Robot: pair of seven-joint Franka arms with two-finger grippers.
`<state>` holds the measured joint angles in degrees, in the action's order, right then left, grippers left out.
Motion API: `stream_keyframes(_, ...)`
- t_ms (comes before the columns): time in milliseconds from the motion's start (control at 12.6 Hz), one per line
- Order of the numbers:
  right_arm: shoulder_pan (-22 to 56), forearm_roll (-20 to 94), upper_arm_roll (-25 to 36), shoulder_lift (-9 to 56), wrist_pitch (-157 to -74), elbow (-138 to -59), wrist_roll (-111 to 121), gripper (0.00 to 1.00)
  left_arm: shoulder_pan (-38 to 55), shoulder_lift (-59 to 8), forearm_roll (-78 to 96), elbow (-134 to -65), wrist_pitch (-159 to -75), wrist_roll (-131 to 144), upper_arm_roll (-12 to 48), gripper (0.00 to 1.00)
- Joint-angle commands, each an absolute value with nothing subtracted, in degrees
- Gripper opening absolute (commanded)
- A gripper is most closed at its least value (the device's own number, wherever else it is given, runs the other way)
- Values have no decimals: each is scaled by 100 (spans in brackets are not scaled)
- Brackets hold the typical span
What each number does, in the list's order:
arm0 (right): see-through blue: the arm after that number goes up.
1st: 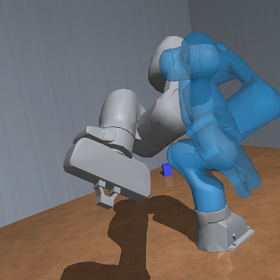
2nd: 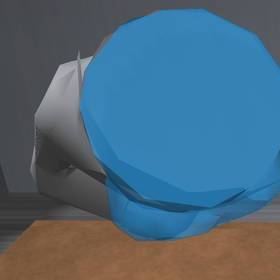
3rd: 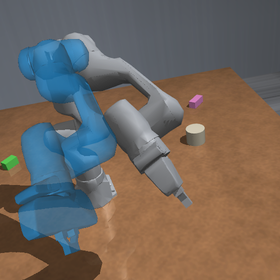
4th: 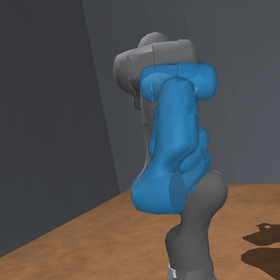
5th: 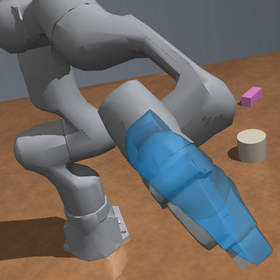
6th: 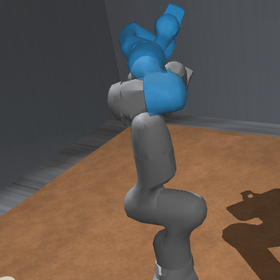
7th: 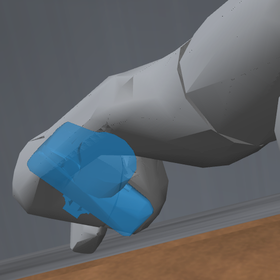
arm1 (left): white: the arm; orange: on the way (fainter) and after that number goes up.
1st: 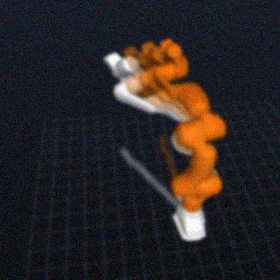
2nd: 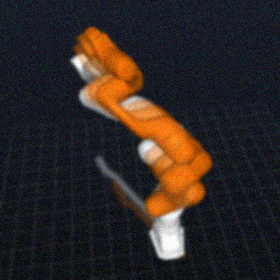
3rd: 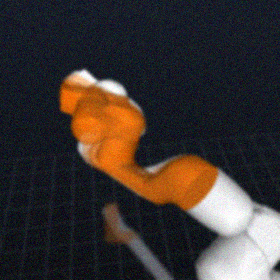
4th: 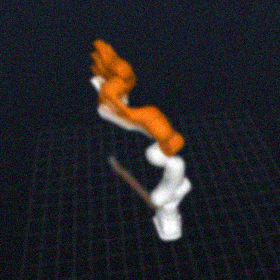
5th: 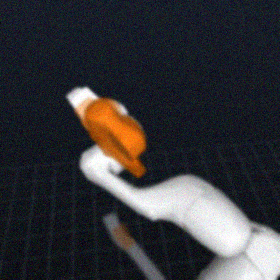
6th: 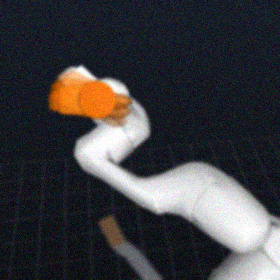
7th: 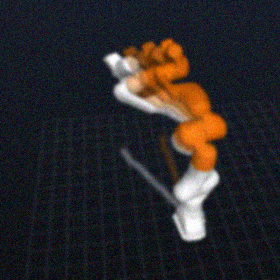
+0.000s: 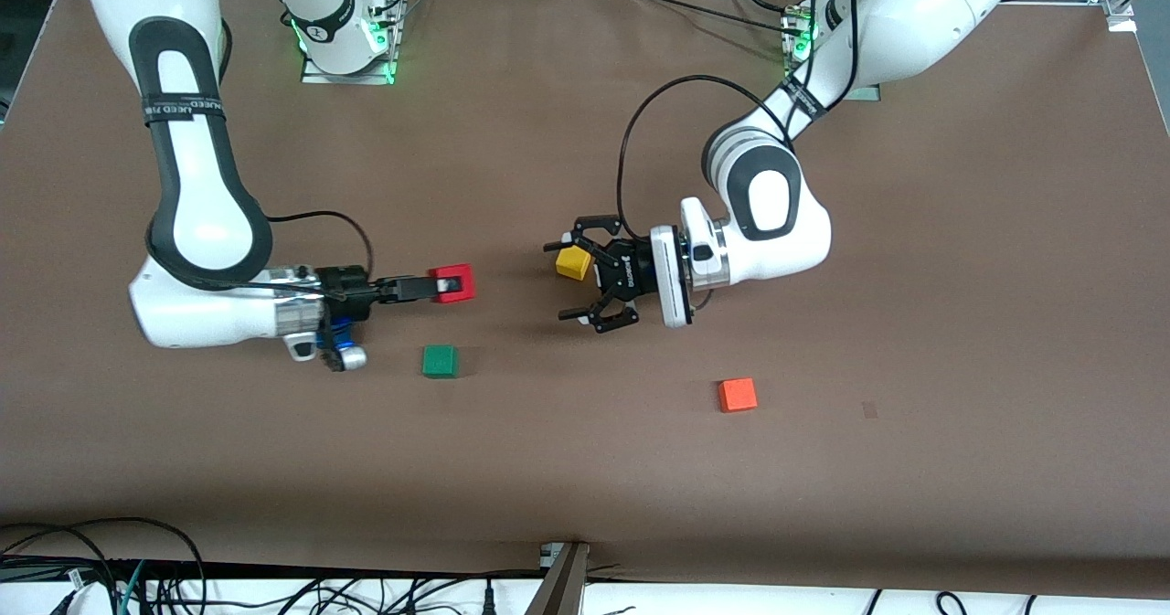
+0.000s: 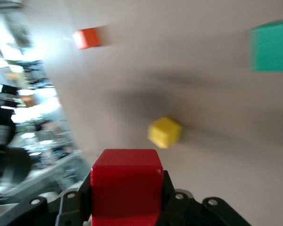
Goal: Pass red block to right arm, stack on blue
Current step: 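Open the left gripper while the right gripper pulls the cube away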
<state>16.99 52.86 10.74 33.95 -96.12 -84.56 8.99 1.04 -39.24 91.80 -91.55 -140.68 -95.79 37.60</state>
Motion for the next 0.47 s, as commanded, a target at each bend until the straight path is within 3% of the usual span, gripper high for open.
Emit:
stream_keyframes(0, 1766, 3489, 1195, 3322, -9956, -8236, 914, 0, -17, -3841, 8869, -9237, -13695, -8958, 3727, 100)
stream_keyframes(158, 1802, 1871, 1169, 3287, -10527, -8261, 844, 0, -315, -3823, 8126, -9246, -13292, -8240, 3718, 100)
stream_keyframes(395, 1828, 986, 1230, 3261, -11124, -8594, 817, 0, -1009, -3885, 6378, -9150, -12265, -7027, 3630, 100)
